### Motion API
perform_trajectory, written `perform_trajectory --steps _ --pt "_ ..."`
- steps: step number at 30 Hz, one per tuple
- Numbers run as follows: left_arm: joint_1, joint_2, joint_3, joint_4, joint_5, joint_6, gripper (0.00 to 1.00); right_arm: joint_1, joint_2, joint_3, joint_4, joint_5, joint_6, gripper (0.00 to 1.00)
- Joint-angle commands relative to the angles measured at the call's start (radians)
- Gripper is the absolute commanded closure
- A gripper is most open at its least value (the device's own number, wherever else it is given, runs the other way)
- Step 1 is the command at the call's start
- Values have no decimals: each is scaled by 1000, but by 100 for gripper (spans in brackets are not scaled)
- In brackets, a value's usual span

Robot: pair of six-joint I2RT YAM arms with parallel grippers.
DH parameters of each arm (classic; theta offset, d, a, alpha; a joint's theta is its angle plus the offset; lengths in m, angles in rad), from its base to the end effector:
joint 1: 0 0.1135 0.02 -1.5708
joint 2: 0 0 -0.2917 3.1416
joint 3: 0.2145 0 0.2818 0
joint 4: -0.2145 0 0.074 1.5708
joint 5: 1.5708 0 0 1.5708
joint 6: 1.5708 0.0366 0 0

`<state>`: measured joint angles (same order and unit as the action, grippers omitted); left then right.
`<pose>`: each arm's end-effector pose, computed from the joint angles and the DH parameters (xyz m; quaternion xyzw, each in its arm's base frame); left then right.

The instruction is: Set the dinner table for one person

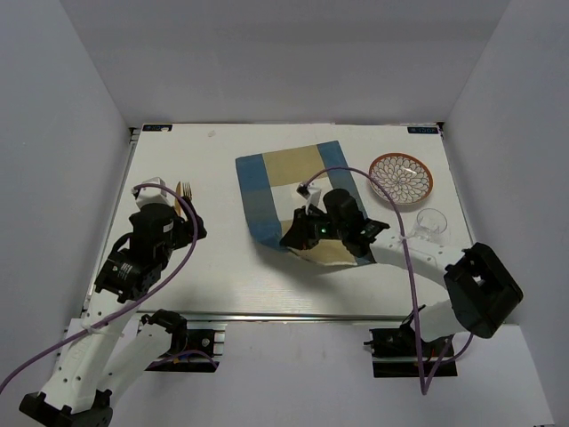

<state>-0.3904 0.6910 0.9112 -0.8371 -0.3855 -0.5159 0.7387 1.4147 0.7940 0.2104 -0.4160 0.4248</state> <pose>0.1336 -0.0401 0.3557 -0.1424 0.8647 -0.0443 0.4796 0.2356 0.2345 0.2474 -0.2397 0.7905 0.4390 0.3533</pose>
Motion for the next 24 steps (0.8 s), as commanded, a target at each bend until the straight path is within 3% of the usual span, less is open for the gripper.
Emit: perform_trajectory --steps 1,2,4,6,9,13,15,18,20,24 --pt "-5 5 5 0 -23 -4 2 47 7 -21 15 65 89 74" --pt "-5 10 9 -6 -24 -9 2 57 -12 -50 17 74 101 39" --pt "-5 36 17 -10 -21 -10 2 87 -51 -96 26 92 130 11" --pt "-5 65 34 -17 2 -16 2 97 -144 -189 49 161 210 11" --pt "18 148 80 7 101 -48 2 116 -255 -292 -14 382 386 11" --pt "5 315 72 249 330 -55 2 122 -260 -334 -151 690 532 11" --pt "5 494 104 372 417 -38 2 116 -232 -282 -330 778 651 11" --pt "-4 818 265 383 424 -53 2 110 -174 -227 -521 926 812 11" --pt "-4 1061 436 343 438 -44 5 103 -178 -237 -549 938 877 11" --pt "-4 1365 682 277 491 -30 6 99 -226 -340 -461 905 924 11"
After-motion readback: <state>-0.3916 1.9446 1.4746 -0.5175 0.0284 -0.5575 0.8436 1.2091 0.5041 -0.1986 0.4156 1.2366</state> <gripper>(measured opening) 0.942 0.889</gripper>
